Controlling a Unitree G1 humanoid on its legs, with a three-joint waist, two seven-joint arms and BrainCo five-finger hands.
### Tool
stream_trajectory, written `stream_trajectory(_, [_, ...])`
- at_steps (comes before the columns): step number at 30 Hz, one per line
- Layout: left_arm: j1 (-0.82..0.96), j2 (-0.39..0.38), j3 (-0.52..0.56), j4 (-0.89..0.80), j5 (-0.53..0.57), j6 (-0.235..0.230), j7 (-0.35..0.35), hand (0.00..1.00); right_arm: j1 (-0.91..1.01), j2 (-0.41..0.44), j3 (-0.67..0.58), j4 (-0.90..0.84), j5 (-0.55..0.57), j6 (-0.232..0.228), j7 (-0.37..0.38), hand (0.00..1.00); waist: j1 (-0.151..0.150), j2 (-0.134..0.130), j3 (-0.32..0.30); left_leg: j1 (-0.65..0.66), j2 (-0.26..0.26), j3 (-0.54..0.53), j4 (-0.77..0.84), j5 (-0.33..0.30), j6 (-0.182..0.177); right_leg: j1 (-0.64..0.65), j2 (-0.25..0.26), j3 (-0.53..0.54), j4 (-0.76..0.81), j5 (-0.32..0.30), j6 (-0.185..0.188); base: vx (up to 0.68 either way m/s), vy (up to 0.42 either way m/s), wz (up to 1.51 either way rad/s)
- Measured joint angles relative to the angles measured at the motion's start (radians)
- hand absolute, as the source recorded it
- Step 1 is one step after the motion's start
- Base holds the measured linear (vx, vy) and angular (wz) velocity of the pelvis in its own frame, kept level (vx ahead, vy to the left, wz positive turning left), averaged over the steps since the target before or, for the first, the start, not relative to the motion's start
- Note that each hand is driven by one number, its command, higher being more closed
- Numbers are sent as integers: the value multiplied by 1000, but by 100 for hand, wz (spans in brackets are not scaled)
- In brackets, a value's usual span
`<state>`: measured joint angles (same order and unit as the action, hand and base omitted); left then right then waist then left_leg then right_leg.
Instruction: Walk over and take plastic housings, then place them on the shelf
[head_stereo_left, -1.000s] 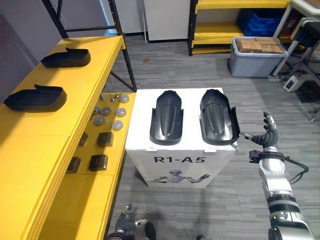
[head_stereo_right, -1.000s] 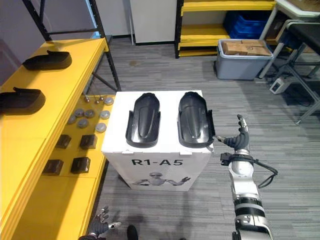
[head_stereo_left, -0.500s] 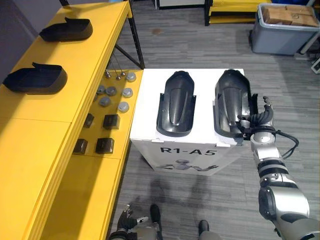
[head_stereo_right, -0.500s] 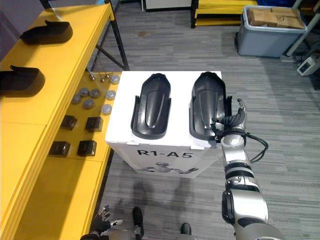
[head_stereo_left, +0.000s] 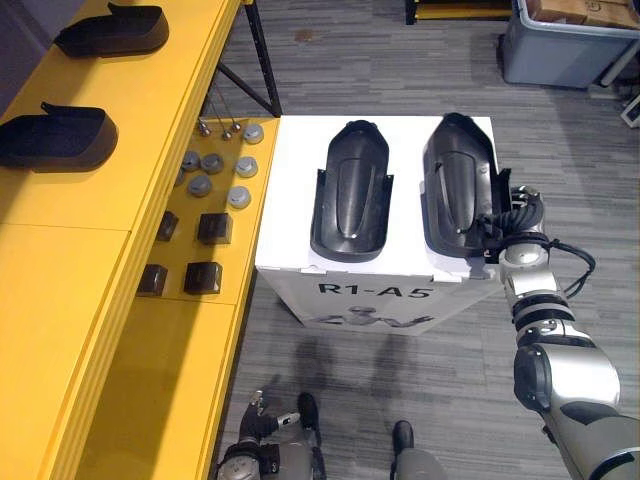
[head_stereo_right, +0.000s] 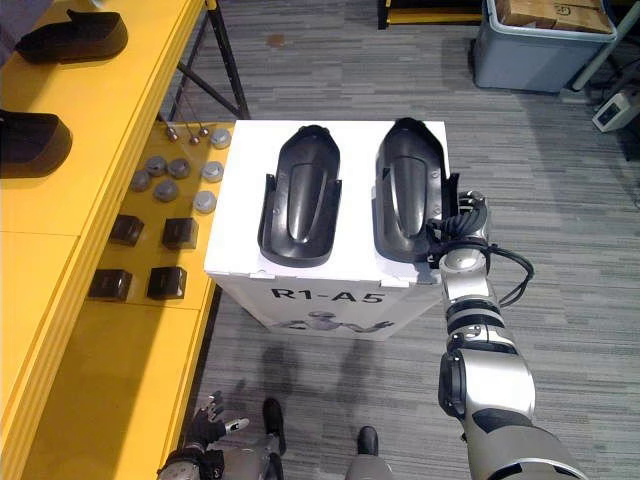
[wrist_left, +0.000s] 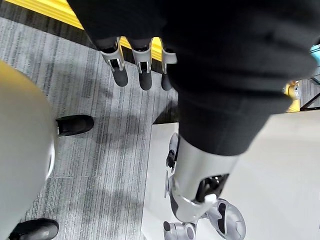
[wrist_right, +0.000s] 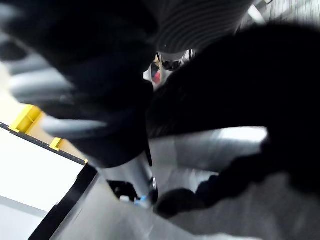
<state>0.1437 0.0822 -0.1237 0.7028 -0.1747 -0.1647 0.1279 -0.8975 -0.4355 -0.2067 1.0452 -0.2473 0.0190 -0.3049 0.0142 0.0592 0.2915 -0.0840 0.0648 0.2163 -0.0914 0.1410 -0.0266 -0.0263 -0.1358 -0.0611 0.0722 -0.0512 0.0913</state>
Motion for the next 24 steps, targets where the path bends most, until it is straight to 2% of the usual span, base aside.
stream_trajectory(5, [-22,1,0,27,0,2,-1,0,76,4,-8,-35,1,0,10,100,0,-2,1,10,2,3,0,0,0,17,2,2,-15,0,0,16,3,-2])
stream_trajectory(8, [-25,2,2,25,0,2,-2,0,160,27,-7,-137,1,2,14,100,1,-6,0,26,5,5,0,-4,-5,30,6,9,-15,0,0,51,-1,-3])
stream_trajectory(13, [-23,3,25,-1,1,6,-5,0,361,82,-9,-406,1,5,14,100,-5,-16,-7,39,9,3,4,-7,-9,43,8,21,-15,0,0,65,-5,-8])
stream_trajectory(20, [-15,3,62,-35,5,15,-22,0,532,148,-20,-575,-16,6,21,100,-20,-37,-45,52,10,-6,4,-7,-9,56,9,19,-15,-1,1,4,1,0])
stream_trajectory(24, [-1,3,63,-37,23,20,-28,0,604,180,-25,-662,-16,5,13,100,-24,-38,-62,53,9,-27,3,-7,-9,58,9,12,-11,-3,5,-69,19,10])
